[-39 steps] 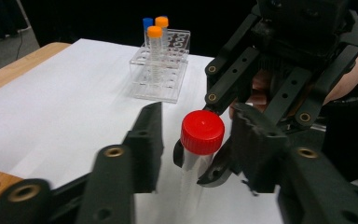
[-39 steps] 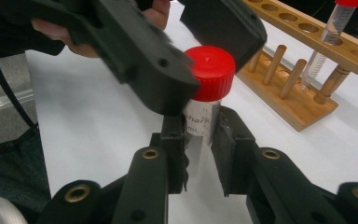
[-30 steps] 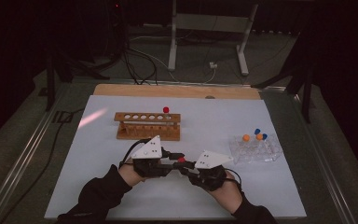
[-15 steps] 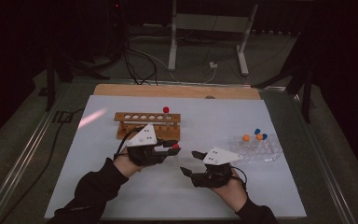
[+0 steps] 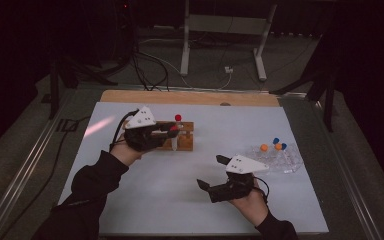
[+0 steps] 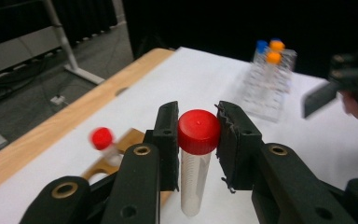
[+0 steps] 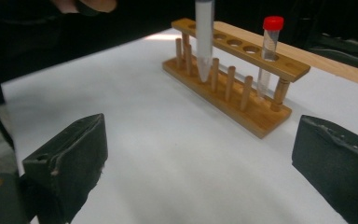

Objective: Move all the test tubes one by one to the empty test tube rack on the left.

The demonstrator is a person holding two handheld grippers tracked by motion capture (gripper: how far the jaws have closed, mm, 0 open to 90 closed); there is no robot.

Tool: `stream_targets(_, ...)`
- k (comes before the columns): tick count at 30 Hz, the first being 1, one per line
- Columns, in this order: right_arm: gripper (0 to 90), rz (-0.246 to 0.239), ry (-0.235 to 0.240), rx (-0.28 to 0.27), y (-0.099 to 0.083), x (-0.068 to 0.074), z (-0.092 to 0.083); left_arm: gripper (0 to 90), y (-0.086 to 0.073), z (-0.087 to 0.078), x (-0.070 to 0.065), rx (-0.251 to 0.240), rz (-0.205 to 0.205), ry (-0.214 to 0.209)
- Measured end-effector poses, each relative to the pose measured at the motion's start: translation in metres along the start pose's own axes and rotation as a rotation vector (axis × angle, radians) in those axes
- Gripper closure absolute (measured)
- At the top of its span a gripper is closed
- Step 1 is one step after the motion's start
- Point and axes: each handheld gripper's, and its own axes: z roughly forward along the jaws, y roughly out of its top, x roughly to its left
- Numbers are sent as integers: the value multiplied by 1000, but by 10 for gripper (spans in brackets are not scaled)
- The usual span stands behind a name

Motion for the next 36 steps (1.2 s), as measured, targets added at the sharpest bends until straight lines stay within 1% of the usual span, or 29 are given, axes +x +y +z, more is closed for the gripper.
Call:
stream_targets(2, 0, 14, 10, -10, 0, -1, -1, 716, 3, -1, 7, -4, -5, 21)
stream_targets(3, 0, 12, 16, -9, 0, -1, -2, 716, 5, -1, 11, -9, -14, 27)
stream_targets(4, 0, 6, 12, -4, 1, 0, -2, 717, 6, -1, 13, -15, -18, 40)
stream_targets(5, 0, 1, 8, -10, 0, 0, -2, 717, 7, 0, 16, -21, -22, 48)
stream_targets(6, 0, 2, 13, -10, 1, 0, -3, 717, 7, 1, 19, -23, -27, 55)
stream_targets(8, 0, -5, 2, -16, 0, 0, -3, 716, 8, 3, 25, -23, -38, 75)
stream_targets(9, 0, -6, 7, -15, 1, 1, -3, 717, 8, 5, 28, -23, -44, 80)
stream_targets(10, 0, -7, 5, -18, 0, 0, -3, 716, 8, 7, 31, -20, -47, 98)
stream_targets(13, 0, -3, -2, -25, 0, 0, -4, 717, 7, 12, 39, -26, -67, 118)
stream_targets(14, 0, -4, -4, -27, 0, 0, -4, 717, 7, 14, 41, -27, -68, 121)
stream_targets(15, 0, -3, -2, -26, 0, -1, -4, 717, 6, 16, 43, -36, -78, 121)
stream_targets(17, 0, -3, -3, -21, 0, -2, -4, 716, 6, 19, 46, -33, -75, 135)
stream_targets(19, 0, -3, -3, -17, -1, -2, -4, 716, 5, 23, 50, -39, -82, 139)
stream_targets(20, 0, -5, 1, -14, -1, -2, -3, 717, 4, 24, 52, -39, -77, 153)
stream_targets(22, 0, -8, 0, -11, -1, -1, -3, 716, 2, 27, 56, -46, -89, 158)
stream_targets(24, 0, -6, 4, -6, -1, -1, -3, 716, 0, 30, 59, -43, -91, 176)
stream_targets(25, 0, -6, 3, -7, -2, -2, -3, 716, -2, 31, 61, -50, -108, 170)
stream_targets(27, 0, -5, 6, -3, -2, -2, -3, 716, -5, 34, 64, -53, -117, 182)
stream_targets(33, 0, -2, 10, 0, -2, -2, -2, 716, -19, 44, 67, -57, -156, 174)
stream_targets(36, 0, -1, 9, 3, -2, -3, -3, 716, -23, 49, 65, -39, -151, 170)
